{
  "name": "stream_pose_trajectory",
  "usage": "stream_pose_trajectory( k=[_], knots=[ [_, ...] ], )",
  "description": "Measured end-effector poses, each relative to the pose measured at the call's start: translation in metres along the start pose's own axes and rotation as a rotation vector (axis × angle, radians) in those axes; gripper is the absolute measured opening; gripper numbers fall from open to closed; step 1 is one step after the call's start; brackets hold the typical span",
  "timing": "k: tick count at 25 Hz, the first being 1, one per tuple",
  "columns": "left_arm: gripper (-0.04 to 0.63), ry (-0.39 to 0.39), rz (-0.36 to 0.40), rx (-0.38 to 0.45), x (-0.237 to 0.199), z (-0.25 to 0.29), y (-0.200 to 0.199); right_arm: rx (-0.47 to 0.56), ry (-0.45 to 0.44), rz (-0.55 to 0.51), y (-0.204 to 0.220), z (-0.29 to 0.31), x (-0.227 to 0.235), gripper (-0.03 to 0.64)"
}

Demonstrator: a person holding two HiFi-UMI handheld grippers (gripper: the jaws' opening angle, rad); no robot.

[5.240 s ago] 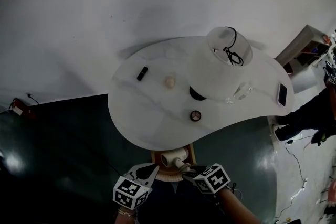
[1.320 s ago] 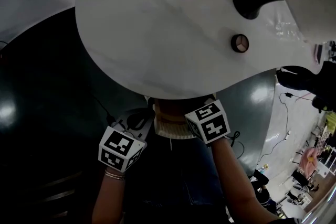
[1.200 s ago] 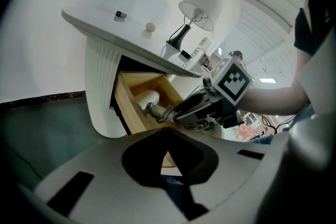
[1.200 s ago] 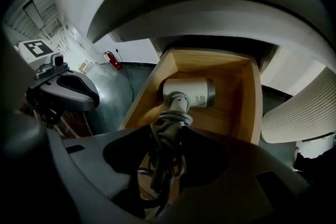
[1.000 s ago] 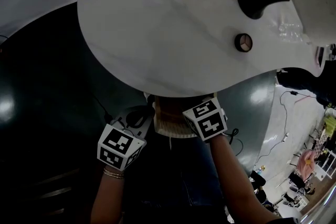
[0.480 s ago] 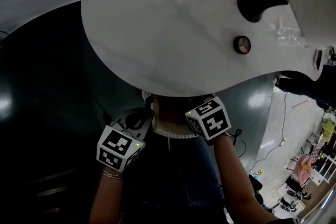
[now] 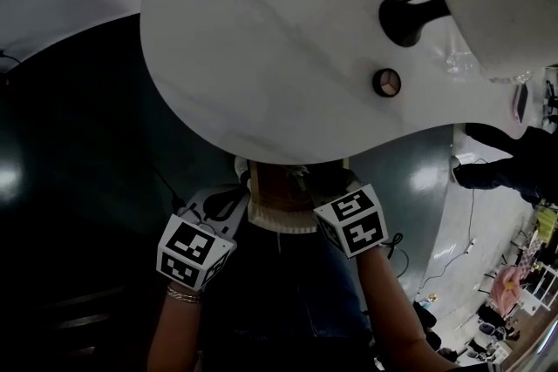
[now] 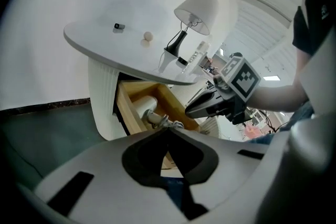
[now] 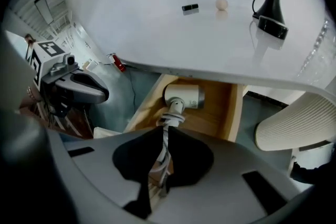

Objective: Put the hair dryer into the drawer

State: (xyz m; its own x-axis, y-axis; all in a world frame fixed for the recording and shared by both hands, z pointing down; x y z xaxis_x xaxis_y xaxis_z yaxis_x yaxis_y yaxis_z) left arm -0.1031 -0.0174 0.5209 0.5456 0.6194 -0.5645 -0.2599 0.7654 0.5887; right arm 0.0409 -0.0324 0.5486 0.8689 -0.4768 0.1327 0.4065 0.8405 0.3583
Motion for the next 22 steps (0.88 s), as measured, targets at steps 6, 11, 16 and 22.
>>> stream_pose_trajectory(
  k=[6,11,16,22],
  knots=[
    [0.020,-0.020,0.051,0.023,0.021,-0.002,-0.030,0.030,-0.035,-0.063,-0.006,-0.032,0.006,0.028],
    [0.018,0.015,0.042,0.043,-0.151,0.108,0.065,-0.004,-0.057,-0.070,0.012,0.179,0.020,0.025],
    [0.020,0.009,0.060,0.069,-0.190,0.135,0.069,0.003,-0.079,-0.101,0.013,0.225,0.030,0.025],
    [0.020,-0.023,0.082,0.105,-0.170,0.123,0.045,0.061,-0.096,-0.151,0.001,0.188,0.035,0.025]
  ],
)
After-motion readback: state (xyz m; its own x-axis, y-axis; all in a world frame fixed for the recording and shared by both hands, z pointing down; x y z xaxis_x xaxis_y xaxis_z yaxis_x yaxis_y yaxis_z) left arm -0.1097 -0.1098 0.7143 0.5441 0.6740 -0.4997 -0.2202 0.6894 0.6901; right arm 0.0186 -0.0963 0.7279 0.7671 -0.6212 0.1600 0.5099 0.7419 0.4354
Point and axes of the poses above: the fingertips, and each gripper's own axes: z forward along the fingers, x to its right, y out of its underside, the point moved 3 cm from there along -z, backward along the fingers, and after that the axes turned 8 degrees about y, right-handed, at the moved point
